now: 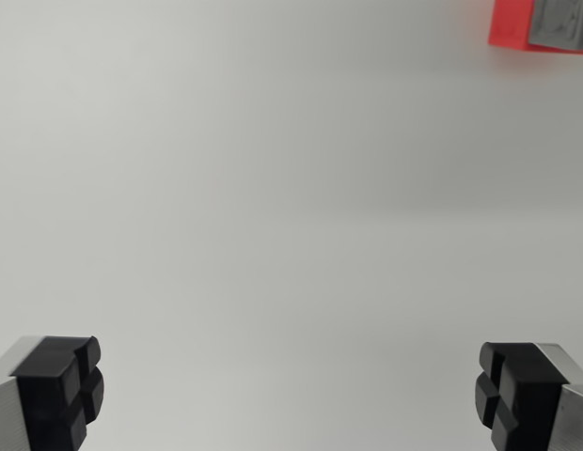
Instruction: Destack cube
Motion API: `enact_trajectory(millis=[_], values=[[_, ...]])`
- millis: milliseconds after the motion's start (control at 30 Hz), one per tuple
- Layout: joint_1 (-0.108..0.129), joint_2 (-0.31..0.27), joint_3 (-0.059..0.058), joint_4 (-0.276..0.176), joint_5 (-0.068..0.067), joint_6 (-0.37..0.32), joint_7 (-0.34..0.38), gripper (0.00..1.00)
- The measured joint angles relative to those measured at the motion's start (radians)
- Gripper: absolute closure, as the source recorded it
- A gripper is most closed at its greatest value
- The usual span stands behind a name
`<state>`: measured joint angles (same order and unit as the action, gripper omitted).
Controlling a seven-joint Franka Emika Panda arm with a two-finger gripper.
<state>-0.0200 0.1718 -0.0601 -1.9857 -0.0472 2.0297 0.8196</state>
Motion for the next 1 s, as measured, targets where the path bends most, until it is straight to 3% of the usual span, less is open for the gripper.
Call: enact_trajectory(millis=[533,1000], values=[[-0.001,0.002,0.000,0.000,0.000,0.000,-0.001,0.00],[-0.018,0.027,-0.007,0.004,0.001,0.030,-0.023,0.00]])
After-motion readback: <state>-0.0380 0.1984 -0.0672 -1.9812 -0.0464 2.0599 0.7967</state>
